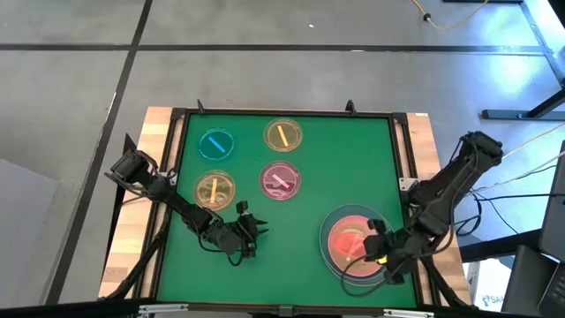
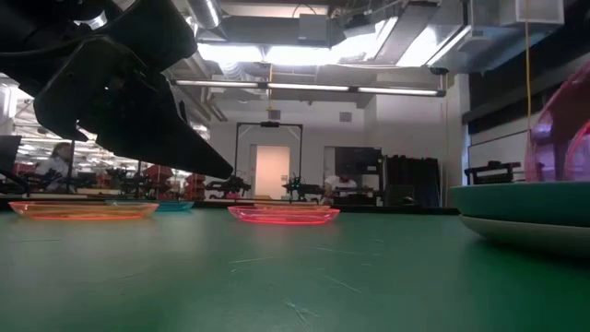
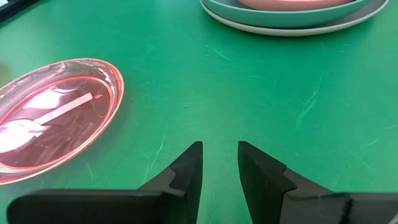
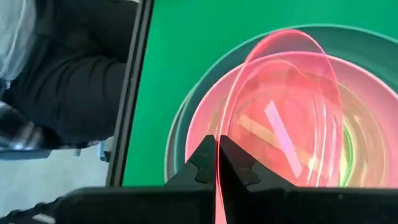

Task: Stack plastic plates
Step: Stack the right pink plate on top of the green plate, then stack the pink plate on top of the pink plate

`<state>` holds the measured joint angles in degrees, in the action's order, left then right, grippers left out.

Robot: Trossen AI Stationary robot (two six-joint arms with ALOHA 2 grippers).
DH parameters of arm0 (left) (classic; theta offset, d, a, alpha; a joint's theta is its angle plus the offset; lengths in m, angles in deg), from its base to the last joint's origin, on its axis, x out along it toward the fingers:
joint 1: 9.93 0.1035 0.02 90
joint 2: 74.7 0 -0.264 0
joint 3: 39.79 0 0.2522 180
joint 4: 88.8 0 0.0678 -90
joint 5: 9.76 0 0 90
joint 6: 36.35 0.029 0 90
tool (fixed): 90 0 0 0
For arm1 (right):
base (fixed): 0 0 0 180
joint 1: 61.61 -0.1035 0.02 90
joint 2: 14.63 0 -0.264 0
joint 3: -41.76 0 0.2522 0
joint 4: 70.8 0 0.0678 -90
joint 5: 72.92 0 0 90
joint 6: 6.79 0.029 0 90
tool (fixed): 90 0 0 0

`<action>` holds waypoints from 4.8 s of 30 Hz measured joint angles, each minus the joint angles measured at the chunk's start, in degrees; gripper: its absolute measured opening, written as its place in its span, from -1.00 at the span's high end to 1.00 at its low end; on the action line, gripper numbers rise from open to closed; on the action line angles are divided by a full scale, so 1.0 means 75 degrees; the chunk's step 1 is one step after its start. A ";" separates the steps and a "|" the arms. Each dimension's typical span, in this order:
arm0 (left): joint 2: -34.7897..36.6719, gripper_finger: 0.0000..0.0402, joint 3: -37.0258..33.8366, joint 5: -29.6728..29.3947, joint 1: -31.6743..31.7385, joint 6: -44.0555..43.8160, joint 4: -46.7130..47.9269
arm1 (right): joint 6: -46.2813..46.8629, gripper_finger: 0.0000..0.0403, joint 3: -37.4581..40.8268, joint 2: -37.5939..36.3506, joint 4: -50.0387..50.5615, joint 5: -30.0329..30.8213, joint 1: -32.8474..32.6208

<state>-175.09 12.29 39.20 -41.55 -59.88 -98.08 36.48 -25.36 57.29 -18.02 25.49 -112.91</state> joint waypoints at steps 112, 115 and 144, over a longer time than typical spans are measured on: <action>0.0143 0.99 0.2466 0.2882 0.2533 0.3177 0.3398 | -0.4097 0.36 0.0583 0.0452 -0.2101 0.3391 0.2847; 0.0152 0.99 0.2790 0.2914 0.2255 0.3513 0.3329 | -0.4422 0.36 0.0583 0.0813 -0.2502 0.3268 0.2858; 0.0160 0.99 0.3503 0.2911 0.1669 0.4187 0.3560 | -0.6831 0.36 0.0364 0.1622 -0.4351 0.3257 0.2896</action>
<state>-173.89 38.57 61.04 -29.04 -28.48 -71.38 -14.76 -22.63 69.46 -50.65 49.92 -91.19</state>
